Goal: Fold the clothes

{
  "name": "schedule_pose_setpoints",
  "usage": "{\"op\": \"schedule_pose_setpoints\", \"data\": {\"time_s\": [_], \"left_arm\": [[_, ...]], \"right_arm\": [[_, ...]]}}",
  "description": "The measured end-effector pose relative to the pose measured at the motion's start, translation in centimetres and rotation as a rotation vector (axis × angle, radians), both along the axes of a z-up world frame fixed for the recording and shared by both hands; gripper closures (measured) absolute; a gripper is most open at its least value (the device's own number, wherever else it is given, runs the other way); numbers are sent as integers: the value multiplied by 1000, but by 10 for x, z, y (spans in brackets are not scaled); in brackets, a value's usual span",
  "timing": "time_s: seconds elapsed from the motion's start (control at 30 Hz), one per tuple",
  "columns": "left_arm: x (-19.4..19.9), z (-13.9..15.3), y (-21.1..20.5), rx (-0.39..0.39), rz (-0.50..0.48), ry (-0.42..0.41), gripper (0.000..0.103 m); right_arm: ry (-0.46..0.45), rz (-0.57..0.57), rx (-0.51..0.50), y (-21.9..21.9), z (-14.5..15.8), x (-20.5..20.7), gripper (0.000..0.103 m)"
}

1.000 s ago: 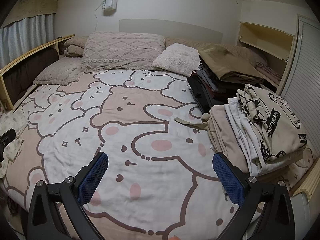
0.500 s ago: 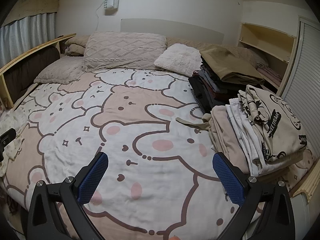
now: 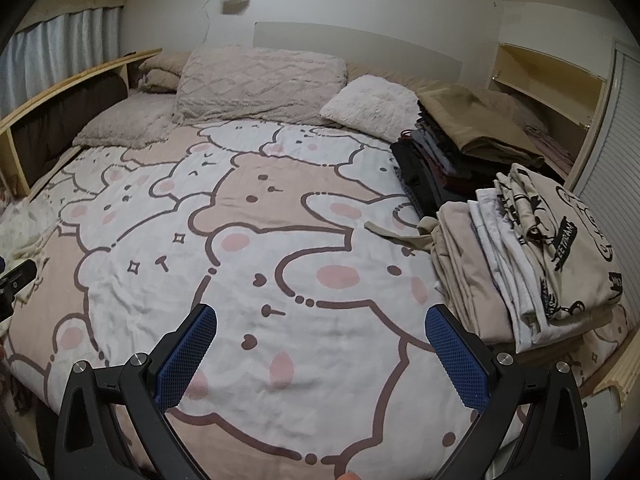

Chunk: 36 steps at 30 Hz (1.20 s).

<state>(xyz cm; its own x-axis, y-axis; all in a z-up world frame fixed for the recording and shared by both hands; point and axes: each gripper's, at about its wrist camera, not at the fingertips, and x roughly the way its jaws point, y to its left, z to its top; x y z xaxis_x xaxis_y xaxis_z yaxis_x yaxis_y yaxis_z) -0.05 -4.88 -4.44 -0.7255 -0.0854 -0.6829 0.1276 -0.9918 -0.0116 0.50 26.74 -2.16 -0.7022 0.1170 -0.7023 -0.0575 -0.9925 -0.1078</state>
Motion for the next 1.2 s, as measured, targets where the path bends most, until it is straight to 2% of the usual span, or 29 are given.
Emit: {"op": "schedule_pose_setpoints", "data": {"time_s": [0.13, 0.43, 0.5, 0.63, 0.7, 0.73, 0.77, 0.83, 0.9, 1.03, 1.1, 1.2], "left_arm": [[4, -11, -36, -72, 100, 21, 0], [28, 1, -187, -201, 466, 105, 0], [34, -6, -222, -225, 543, 75, 0], [42, -29, -264, -204, 616, -13, 1], [42, -48, -290, -125, 635, -68, 15], [39, -55, -299, -84, 641, -91, 41], [37, -66, -313, -1, 648, -129, 72], [35, -76, -326, 107, 646, -154, 94], [29, -71, -321, 122, 616, -134, 97], [0, -33, -299, 130, 489, -56, 99], [-27, -1, -283, 78, 413, -2, 99], [-70, 64, -261, 41, 301, 112, 99]], "right_arm": [[-15, 15, 9, -9, -3, -5, 0], [-39, 69, 35, -36, -8, -18, 0], [-45, 82, 38, -43, -10, -20, 0], [-56, 110, 49, -57, -13, -24, 0], [-60, 123, 55, -63, -14, -25, 0], [-61, 130, 58, -65, -14, -25, 0], [-61, 136, 62, -68, -14, -25, 0], [-58, 144, 68, -71, -13, -25, 0], [-53, 149, 70, -73, -11, -25, 0], [-59, 144, 62, -71, -12, -26, 0], [-68, 140, 53, -68, -14, -27, 0], [-72, 126, 37, -65, -15, -29, 0]]}}
